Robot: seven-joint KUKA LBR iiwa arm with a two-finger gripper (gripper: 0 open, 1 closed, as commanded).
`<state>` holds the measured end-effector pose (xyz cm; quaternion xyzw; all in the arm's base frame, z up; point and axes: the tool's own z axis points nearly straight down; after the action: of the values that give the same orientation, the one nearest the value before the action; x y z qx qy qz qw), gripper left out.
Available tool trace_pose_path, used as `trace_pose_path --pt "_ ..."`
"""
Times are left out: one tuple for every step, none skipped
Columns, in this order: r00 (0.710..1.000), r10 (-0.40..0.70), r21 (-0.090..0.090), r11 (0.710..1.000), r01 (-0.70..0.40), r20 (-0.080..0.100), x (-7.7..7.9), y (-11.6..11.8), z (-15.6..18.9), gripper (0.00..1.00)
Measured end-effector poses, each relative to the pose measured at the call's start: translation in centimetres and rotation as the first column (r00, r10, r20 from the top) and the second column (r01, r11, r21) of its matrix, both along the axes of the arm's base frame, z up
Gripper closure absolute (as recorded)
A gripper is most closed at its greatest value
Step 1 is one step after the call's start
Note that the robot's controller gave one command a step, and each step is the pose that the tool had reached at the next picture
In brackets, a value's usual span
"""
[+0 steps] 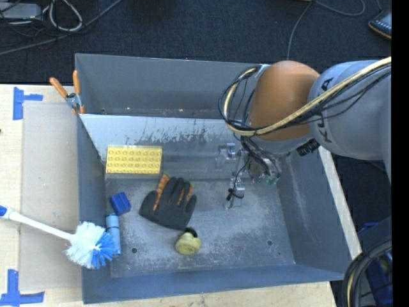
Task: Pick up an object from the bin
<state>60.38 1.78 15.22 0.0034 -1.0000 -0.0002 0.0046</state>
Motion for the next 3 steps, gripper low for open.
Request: trace_pose_path --pt "1.0 -0.001 0.0 1.0 0.001 0.007 0.1 0.0 0.5 0.0" --pt "0.974 0.226 -0.001 0.974 -0.226 0.012 0.1 4.4 -4.8 0.0" --pt "0.927 0.376 0.003 0.927 -0.376 0.003 -1.1 7.5 -3.5 0.0"
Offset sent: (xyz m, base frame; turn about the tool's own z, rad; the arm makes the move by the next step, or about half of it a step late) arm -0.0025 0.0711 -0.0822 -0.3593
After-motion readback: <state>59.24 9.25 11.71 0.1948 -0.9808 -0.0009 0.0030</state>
